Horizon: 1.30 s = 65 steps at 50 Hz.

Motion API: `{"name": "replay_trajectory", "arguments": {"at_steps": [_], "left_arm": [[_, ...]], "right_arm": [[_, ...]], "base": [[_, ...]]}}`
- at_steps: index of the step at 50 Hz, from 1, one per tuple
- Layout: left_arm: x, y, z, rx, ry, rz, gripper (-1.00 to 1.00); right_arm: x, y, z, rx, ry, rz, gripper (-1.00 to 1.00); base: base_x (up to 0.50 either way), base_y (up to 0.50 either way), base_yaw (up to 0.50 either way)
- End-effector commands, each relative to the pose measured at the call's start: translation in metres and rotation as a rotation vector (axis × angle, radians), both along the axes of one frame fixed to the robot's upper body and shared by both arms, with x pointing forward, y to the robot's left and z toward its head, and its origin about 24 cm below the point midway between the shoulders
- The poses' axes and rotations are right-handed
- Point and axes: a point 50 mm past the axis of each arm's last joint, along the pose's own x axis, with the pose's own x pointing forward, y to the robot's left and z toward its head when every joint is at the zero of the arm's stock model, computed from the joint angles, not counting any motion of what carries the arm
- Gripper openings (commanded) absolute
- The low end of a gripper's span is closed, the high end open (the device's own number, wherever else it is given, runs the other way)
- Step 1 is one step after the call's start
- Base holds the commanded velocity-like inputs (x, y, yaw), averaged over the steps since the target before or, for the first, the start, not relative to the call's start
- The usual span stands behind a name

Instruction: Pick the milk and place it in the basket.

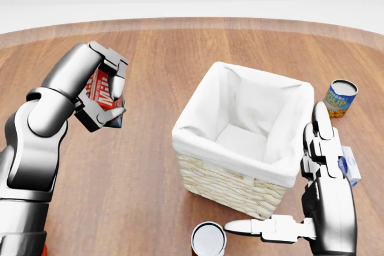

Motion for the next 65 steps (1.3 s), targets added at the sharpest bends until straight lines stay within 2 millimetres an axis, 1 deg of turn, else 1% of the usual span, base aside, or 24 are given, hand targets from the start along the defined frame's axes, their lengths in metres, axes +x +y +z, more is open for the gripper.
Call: {"name": "replay_trajectory", "arguments": {"at_steps": [1,8,13,19,24,28,33,38,43,48,54,62,65], "left_arm": [[0.001,-0.009,0.015,-0.011,-0.062,-0.012,-1.00],[0.004,-0.015,0.017,0.002,-0.065,-0.017,-1.00],[0.002,-0.019,0.019,0.013,-0.075,-0.029,-1.00],[0.001,-0.016,0.020,0.018,-0.076,-0.024,-1.00],[-0.004,-0.018,0.027,0.033,-0.103,-0.044,-1.00],[-0.003,-0.020,0.031,0.041,-0.110,-0.050,-1.00],[-0.005,-0.028,0.038,0.067,-0.131,-0.072,-1.00],[-0.008,-0.031,0.044,0.082,-0.151,-0.083,-1.00],[-0.006,-0.033,0.040,0.073,-0.141,-0.081,-1.00],[-0.006,-0.037,0.041,0.073,-0.142,-0.091,-1.00],[-0.011,-0.040,0.048,0.089,-0.166,-0.112,-1.00],[-0.009,-0.048,0.058,0.094,-0.188,-0.127,-1.00],[-0.011,-0.050,0.067,0.096,-0.211,-0.141,-1.00]], "right_arm": [[0.000,0.001,-0.001,-0.004,0.005,0.005,1.00],[0.000,0.001,-0.001,-0.004,0.004,0.005,1.00],[0.000,0.001,-0.001,-0.003,0.004,0.007,1.00],[-0.001,0.002,-0.002,-0.004,0.004,0.008,1.00],[-0.001,0.003,-0.002,-0.005,0.006,0.012,1.00],[0.000,0.003,-0.002,-0.005,0.006,0.011,1.00],[0.001,0.002,-0.002,-0.002,0.008,0.011,1.00],[0.001,0.001,-0.002,-0.001,0.008,0.011,1.00],[-0.002,0.001,-0.001,-0.004,0.005,0.013,1.00],[0.001,0.001,-0.002,-0.005,0.007,0.011,1.00],[0.000,0.002,-0.002,-0.006,0.008,0.013,1.00],[-0.001,0.002,-0.002,-0.008,0.006,0.011,1.00],[-0.001,0.003,-0.003,-0.010,0.008,0.015,1.00]], "base": [[0.00,0.00,0.00],[0.00,0.00,0.00],[0.00,0.00,0.00],[0.00,0.00,0.00],[0.00,0.00,0.00],[0.00,0.00,0.00],[0.00,0.00,0.00],[0.00,0.00,0.00],[0.00,0.00,0.00],[0.00,0.00,0.00],[0.00,0.00,0.00],[0.00,0.00,0.00],[0.00,0.00,0.00]]}}
